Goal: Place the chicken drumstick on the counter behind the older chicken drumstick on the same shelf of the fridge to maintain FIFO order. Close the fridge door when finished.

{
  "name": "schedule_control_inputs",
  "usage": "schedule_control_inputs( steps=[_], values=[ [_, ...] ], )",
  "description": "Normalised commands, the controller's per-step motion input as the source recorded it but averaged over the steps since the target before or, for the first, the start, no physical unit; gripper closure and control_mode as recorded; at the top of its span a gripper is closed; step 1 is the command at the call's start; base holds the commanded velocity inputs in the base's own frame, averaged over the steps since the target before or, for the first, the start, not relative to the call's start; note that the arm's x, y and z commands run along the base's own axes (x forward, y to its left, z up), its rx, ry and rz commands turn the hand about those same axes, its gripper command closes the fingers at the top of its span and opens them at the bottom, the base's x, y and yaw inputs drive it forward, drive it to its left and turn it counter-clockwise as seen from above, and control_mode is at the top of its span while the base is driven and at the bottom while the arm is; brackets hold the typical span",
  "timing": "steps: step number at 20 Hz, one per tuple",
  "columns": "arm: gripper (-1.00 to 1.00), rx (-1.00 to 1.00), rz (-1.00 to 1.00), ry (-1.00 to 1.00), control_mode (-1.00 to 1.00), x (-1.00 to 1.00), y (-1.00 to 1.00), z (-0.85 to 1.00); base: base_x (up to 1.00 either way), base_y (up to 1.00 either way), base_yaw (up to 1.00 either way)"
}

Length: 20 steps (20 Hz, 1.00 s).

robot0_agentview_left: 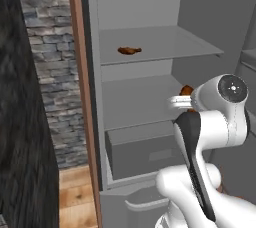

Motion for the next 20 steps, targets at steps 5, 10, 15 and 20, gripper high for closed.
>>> schedule_control_inputs(
  steps=[5,10,15,20],
  values=[
    [1.0,0.0,0.0,0.0,1.0,0.0,0.0,0.0,0.56,-0.46,0.0],
    [1.0,0.0,0.0,0.0,1.0,0.0,0.0,0.0,0.72,-0.05,0.0],
    [1.0,0.0,0.0,0.0,1.0,0.0,0.0,0.0,0.43,-0.09,0.0],
    [1.0,0.0,0.0,-0.05,-1.0,0.01,-0.05,0.15,0.07,-0.09,0.0]
  ],
)
